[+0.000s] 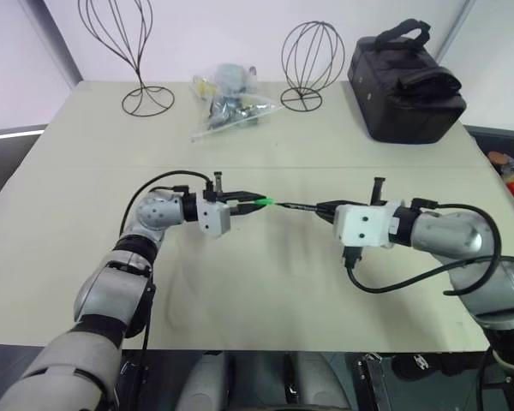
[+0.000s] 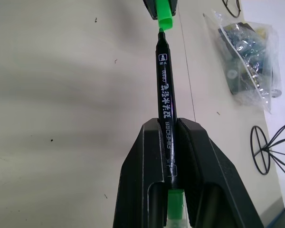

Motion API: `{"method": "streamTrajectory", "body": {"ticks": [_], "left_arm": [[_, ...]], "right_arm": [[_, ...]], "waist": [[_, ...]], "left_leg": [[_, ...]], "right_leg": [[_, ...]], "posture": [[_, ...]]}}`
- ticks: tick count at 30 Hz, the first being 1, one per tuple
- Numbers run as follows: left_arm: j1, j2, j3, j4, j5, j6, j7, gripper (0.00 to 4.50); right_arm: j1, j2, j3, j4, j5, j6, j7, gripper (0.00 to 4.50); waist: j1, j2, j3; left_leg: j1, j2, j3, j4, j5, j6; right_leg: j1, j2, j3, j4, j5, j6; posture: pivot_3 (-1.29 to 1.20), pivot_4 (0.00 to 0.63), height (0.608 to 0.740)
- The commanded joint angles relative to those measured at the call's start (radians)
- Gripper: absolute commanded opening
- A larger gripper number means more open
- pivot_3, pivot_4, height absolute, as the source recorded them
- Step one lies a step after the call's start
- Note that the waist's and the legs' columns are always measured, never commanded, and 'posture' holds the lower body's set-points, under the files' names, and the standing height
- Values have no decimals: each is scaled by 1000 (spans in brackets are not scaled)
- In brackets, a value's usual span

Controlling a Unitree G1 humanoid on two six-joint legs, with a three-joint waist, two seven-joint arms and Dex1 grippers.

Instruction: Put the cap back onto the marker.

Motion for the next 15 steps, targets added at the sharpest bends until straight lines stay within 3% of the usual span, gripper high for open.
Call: {"method": "streamTrajectory", "body": {"ticks": [1,15], "left_arm": [[-11,-3,1,-22,-28,-15,-6,0],[-10,-18,2,-21,-31,-12,-16,0]], "right_arm": [[-21,-2,-17,-12,0,-12,-5,39],[-20,8,-8,-43,4,13,-4,39]], "waist": [[0,0,0],[0,0,0]], "left_leg": [[0,0,0,0,0,0],[0,0,0,0,0,0]], "right_leg": [[0,0,0,0,0,0],[0,0,0,0,0,0]], "posture": [[0,150,740],[0,150,740]]}}
